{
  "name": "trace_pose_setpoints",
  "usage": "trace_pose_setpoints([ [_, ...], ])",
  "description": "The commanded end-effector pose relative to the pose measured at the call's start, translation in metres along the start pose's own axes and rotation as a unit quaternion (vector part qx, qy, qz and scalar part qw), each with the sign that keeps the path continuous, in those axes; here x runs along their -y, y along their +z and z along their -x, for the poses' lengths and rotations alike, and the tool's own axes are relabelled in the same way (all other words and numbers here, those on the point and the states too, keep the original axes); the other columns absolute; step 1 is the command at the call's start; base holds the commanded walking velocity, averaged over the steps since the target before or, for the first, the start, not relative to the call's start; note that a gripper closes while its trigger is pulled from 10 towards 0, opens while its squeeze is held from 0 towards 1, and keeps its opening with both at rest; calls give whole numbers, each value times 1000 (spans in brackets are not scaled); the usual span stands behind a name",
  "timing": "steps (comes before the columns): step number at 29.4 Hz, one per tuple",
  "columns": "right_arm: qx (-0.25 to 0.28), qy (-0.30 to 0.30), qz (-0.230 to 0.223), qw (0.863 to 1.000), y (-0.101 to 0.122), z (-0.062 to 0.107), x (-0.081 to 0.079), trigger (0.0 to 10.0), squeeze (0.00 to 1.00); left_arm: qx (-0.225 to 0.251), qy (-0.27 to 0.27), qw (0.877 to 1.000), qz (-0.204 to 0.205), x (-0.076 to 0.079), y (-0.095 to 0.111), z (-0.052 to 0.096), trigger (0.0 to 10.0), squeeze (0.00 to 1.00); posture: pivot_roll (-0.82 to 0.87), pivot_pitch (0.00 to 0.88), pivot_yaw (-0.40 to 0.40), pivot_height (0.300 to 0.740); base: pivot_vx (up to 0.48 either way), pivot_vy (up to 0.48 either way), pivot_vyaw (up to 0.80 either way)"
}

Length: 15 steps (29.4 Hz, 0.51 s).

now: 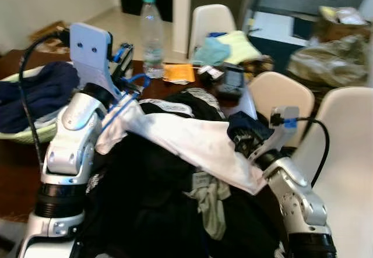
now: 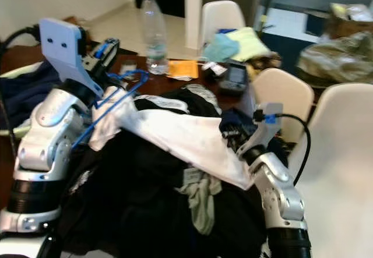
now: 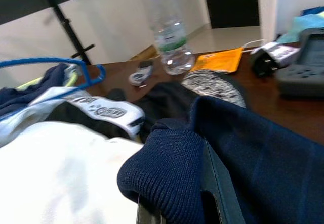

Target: Hang hanger

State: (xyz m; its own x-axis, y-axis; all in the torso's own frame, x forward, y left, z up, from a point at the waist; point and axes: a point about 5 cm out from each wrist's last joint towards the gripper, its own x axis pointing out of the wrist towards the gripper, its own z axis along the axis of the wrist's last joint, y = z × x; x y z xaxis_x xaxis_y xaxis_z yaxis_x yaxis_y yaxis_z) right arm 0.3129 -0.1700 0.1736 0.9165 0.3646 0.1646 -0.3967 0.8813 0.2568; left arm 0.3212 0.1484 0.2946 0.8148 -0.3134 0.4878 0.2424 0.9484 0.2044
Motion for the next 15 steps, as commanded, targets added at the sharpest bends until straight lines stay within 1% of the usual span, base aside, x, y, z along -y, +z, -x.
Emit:
trace_pose_setpoints([
  [1,9,11,5,1000,2,-3,-3,10000,0,-6,-15,1000,12,10,-3,3,10000,0,86,81,-38,740,0,0,788],
  [2,11,11,6,1000,4,-4,-3,10000,0,-17,-17,1000,15,15,-8,7,10000,0,88,81,-39,740,0,0,788],
  [3,11,11,6,1000,4,-4,-3,10000,0,-17,-17,1000,15,15,-8,7,10000,0,88,81,-39,740,0,0,788],
  [4,16,10,10,1000,7,-6,-2,10000,0,-27,-15,999,17,18,-13,10,10000,0,89,80,-40,740,0,0,788],
  [5,24,10,18,1000,13,-10,-1,10000,0,-38,-10,999,15,19,-17,13,10000,0,92,79,-40,740,0,0,788],
  [8,24,10,18,1000,13,-10,-1,10000,0,-38,-10,999,15,19,-17,13,10000,0,92,79,-40,740,0,0,788],
  [9,39,9,26,999,23,-16,1,10000,0,-45,-5,999,8,18,-20,15,10000,0,95,79,-41,740,0,0,788],
  [10,39,9,26,999,23,-16,1,10000,0,-45,-5,999,8,18,-20,15,10000,0,95,79,-41,740,0,0,788],
  [11,61,10,39,997,39,-25,3,10000,0,-49,1,999,1,15,-21,15,10000,0,102,74,-42,740,0,0,788],
  [12,61,10,39,997,39,-25,3,10000,0,-49,1,999,1,15,-21,15,10000,0,102,74,-42,740,0,0,788],
  [13,93,14,51,994,62,-34,3,10000,0,-51,8,999,-7,13,-22,15,10000,0,104,71,-42,740,0,0,788],
  [14,93,14,51,994,62,-34,3,10000,0,-51,8,999,-7,13,-22,15,10000,0,104,71,-42,740,0,0,788],
  [15,147,26,62,987,101,-46,-1,10000,0,-51,14,998,-13,10,-21,15,10000,0,107,70,-41,740,0,0,781],
])
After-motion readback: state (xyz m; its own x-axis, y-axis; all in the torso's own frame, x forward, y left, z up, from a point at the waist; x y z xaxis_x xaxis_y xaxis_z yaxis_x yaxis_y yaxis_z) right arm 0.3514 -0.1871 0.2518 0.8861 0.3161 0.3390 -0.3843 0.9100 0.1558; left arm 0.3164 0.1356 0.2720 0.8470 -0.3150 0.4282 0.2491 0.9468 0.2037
